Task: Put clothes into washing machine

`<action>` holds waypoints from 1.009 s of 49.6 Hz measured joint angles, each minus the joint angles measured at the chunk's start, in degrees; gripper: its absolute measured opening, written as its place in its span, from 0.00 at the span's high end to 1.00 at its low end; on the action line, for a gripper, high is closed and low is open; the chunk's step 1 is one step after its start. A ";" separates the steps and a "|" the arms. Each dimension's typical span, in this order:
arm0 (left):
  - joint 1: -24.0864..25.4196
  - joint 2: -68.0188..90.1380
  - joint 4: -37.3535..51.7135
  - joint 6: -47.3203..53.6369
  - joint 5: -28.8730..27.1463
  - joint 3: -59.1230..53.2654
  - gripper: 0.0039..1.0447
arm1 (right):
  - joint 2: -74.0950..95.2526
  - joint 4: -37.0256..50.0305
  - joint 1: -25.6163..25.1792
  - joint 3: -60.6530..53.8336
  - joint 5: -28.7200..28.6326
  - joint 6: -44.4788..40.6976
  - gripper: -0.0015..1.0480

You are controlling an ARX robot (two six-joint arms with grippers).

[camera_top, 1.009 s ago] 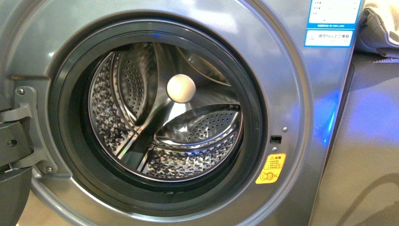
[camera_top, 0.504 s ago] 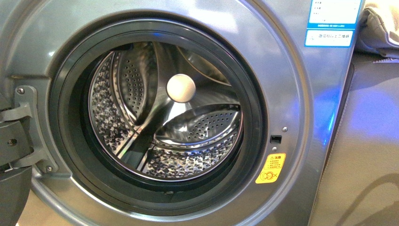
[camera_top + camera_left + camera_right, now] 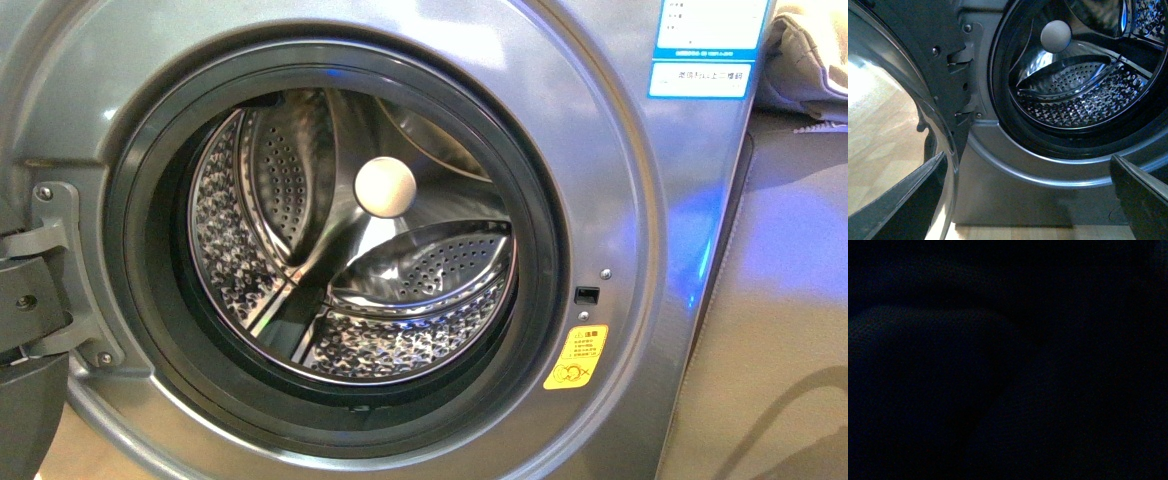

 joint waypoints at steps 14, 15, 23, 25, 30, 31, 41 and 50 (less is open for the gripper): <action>0.00 0.00 0.00 0.00 0.02 0.00 0.06 | -11.43 4.90 1.16 -11.34 -1.60 4.20 0.90; 0.00 0.00 0.00 0.00 0.02 0.00 0.06 | -12.83 5.25 1.20 -12.31 -2.03 4.46 0.90; 0.00 0.00 0.00 0.00 0.00 0.00 0.06 | -24.33 8.11 2.05 -19.54 -5.44 6.10 0.91; 0.00 0.00 0.00 0.00 0.00 0.00 0.06 | -26.95 8.74 2.29 -21.27 -6.23 6.47 0.91; 0.00 0.00 0.00 0.00 0.00 0.00 0.06 | -35.04 10.14 3.08 -26.32 -8.52 8.15 0.91; 0.00 0.00 0.00 0.00 0.00 0.00 0.06 | -36.92 10.45 3.23 -27.36 -8.98 8.55 0.91; 0.00 0.00 0.00 0.00 0.00 0.00 0.06 | -59.95 9.40 4.68 -36.15 -13.29 14.91 0.91; 0.00 0.00 0.00 0.00 0.00 0.00 0.06 | -76.39 4.74 5.64 -37.51 -15.04 19.28 0.91</action>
